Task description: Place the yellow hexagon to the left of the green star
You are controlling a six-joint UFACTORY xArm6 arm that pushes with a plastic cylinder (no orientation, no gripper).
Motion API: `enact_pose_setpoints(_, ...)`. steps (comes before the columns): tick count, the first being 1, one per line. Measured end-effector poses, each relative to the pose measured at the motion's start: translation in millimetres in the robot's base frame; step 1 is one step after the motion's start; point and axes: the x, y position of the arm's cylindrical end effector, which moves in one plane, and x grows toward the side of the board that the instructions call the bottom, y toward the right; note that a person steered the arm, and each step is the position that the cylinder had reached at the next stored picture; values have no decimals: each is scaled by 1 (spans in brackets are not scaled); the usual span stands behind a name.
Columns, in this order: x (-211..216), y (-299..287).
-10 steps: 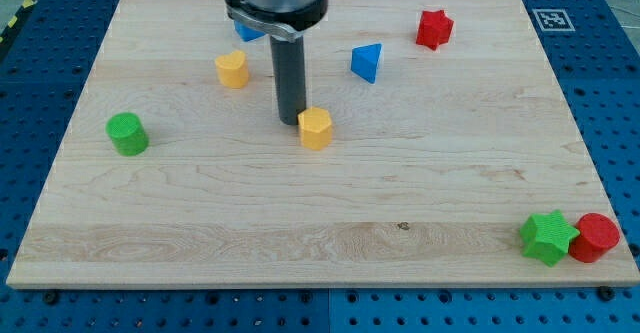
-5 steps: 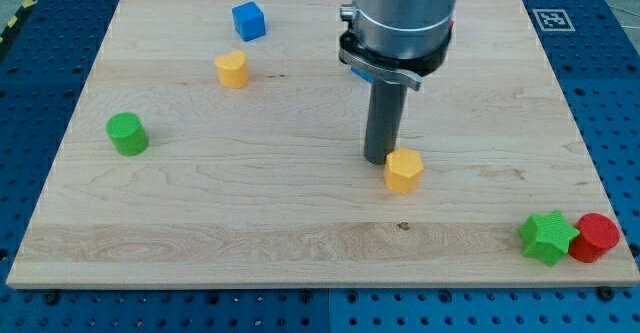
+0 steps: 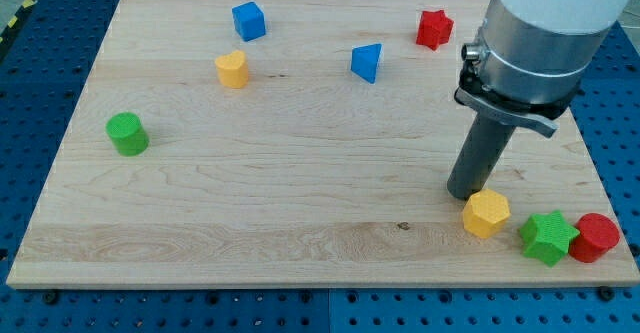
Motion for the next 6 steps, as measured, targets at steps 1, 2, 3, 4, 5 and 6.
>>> enact_pose_setpoints(1, -13, 9)
enact_pose_setpoints(2, -10, 16)
enact_pose_setpoints(3, -4, 17)
enact_pose_setpoints(4, 2, 17)
enact_pose_setpoints(5, 13, 17)
enact_pose_setpoints(6, 16, 17)
